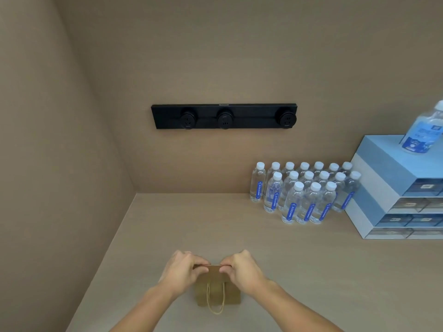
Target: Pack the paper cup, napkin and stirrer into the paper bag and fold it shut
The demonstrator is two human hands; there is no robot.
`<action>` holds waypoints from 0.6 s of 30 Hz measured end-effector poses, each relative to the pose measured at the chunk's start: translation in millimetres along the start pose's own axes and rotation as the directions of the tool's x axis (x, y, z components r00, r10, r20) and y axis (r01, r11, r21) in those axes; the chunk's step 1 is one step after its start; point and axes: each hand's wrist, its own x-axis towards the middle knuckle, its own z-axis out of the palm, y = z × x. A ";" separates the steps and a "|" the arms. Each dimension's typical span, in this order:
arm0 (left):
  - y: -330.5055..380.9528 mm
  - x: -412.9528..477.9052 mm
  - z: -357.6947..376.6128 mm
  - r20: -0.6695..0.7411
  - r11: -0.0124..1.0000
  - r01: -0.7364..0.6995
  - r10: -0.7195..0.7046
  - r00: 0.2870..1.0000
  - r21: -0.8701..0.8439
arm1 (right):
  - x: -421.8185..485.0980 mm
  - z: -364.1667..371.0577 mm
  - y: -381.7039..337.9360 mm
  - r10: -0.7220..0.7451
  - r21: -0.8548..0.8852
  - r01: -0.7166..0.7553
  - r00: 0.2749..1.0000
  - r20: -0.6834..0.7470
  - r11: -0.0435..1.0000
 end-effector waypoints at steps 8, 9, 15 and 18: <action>-1.6 -7.1 -11.5 0.043 0.995 0.033 -0.038 0.998 0.098 | -13.0 -3.9 -12.6 0.142 0.032 -0.141 0.989 -0.049 0.990; -2.5 -7.6 -12.0 0.037 0.993 0.031 -0.035 0.999 0.113 | -14.5 -1.4 -15.7 0.163 0.040 -0.161 0.985 -0.060 0.986; -0.9 -11.2 -23.4 0.125 0.967 0.038 -0.071 0.990 0.251 | -33.4 0.3 -31.7 0.295 0.021 -0.295 0.954 -0.054 0.955; 7.9 -9.5 -45.4 0.173 0.967 0.030 -0.076 0.982 0.255 | -35.9 -11.2 -39.3 0.323 -0.033 -0.323 0.946 -0.011 0.946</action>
